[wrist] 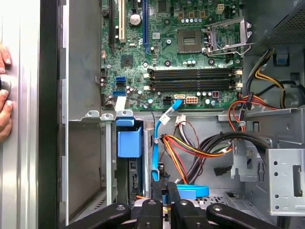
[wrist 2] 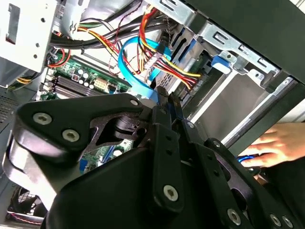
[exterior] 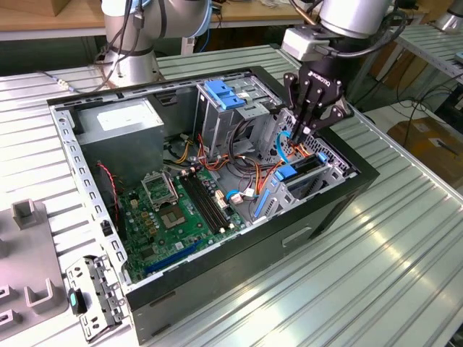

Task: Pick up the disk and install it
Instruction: 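Insert the second disk wire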

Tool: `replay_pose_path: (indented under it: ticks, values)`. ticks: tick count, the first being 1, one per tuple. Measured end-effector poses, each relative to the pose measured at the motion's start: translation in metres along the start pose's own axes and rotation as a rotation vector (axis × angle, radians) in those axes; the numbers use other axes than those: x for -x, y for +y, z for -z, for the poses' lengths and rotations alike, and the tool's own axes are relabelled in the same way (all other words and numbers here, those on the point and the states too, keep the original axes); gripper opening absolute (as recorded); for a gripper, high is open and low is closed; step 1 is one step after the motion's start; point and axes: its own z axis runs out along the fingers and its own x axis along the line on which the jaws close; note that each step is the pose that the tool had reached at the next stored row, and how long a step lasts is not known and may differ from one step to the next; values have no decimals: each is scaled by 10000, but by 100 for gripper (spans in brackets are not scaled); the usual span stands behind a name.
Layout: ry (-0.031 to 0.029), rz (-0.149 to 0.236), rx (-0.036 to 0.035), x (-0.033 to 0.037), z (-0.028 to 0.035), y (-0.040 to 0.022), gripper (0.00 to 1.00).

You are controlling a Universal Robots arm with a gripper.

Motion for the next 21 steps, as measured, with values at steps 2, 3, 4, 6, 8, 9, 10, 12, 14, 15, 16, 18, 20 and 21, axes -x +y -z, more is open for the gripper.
replay_pose_path:
  ticks: [2, 3, 4, 6, 8, 9, 10, 12, 14, 15, 16, 18, 20, 21]
  values:
    - [-7, 0, 1, -9, -2, 0, 16]
    - [-7, 0, 1, -9, -2, 0, 16]
    - [-7, 1, 1, -9, -3, 1, 16]
    - [-6, 1, 0, -10, -2, 6, 16]
    - [-6, 1, -1, -10, -2, 11, 16]
    - [-6, 1, -2, -10, -2, 11, 16]
    - [-6, 1, -2, -10, -2, 11, 16]
    - [-7, 0, -3, -10, -3, 12, 16]
    - [-6, 0, -3, -10, -3, 12, 16]
    - [-6, 0, -4, -10, -3, 12, 16]
    - [-6, 0, -4, -10, -3, 12, 16]
    - [-10, -4, -33, -12, -4, 20, 16]
    - [-16, -11, -139, -19, -10, 52, 16]
    - [-23, -13, -180, -29, -14, 64, 16]
